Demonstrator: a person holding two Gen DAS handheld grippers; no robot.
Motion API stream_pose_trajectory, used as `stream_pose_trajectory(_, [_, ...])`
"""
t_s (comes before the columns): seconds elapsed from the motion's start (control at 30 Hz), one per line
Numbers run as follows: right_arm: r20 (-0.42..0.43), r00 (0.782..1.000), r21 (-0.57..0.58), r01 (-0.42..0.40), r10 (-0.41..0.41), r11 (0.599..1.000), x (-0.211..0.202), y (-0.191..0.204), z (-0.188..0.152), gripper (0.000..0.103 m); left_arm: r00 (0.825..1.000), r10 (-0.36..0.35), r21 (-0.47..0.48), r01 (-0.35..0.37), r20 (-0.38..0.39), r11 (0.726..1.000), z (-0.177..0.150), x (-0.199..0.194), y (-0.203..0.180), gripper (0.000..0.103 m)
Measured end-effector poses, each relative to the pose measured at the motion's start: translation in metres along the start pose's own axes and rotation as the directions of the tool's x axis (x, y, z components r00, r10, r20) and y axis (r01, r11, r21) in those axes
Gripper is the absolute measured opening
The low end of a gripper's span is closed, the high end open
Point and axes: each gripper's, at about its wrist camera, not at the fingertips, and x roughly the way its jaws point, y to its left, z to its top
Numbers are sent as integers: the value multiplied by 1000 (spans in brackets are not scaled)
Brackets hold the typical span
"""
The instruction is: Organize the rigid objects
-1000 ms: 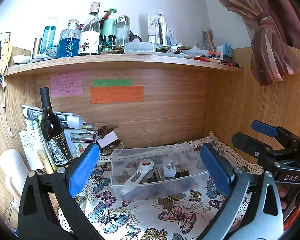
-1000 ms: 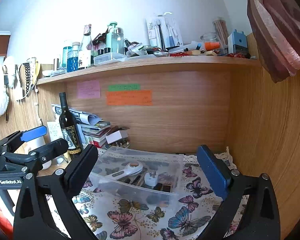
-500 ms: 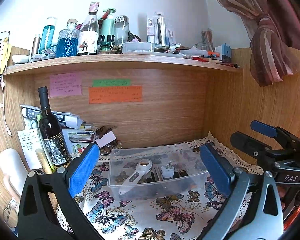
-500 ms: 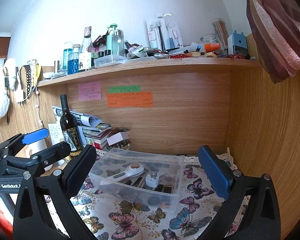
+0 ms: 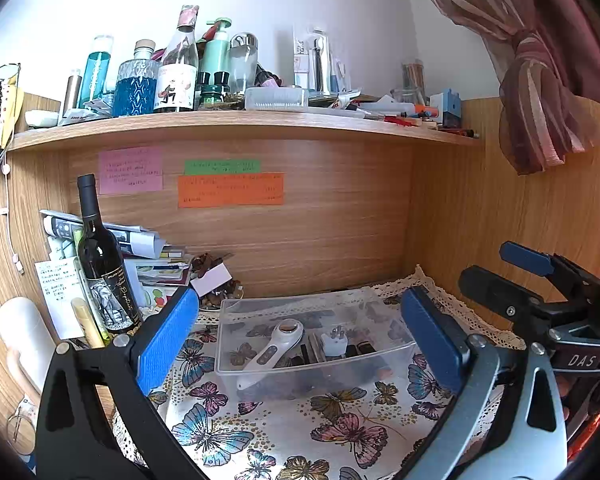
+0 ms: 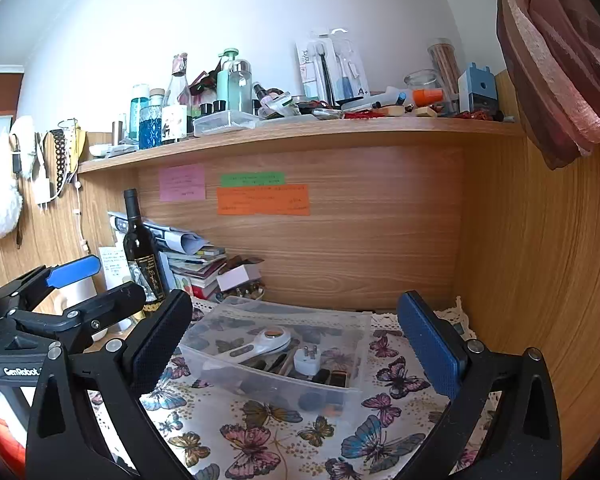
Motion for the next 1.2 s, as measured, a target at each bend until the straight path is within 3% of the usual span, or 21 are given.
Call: stream_pose_trajectory(1.2, [-13,1000,11,0,1,1000,2,-1,0,103,1000,1,-29,-1,-5,1000,-2,-2,-7,103])
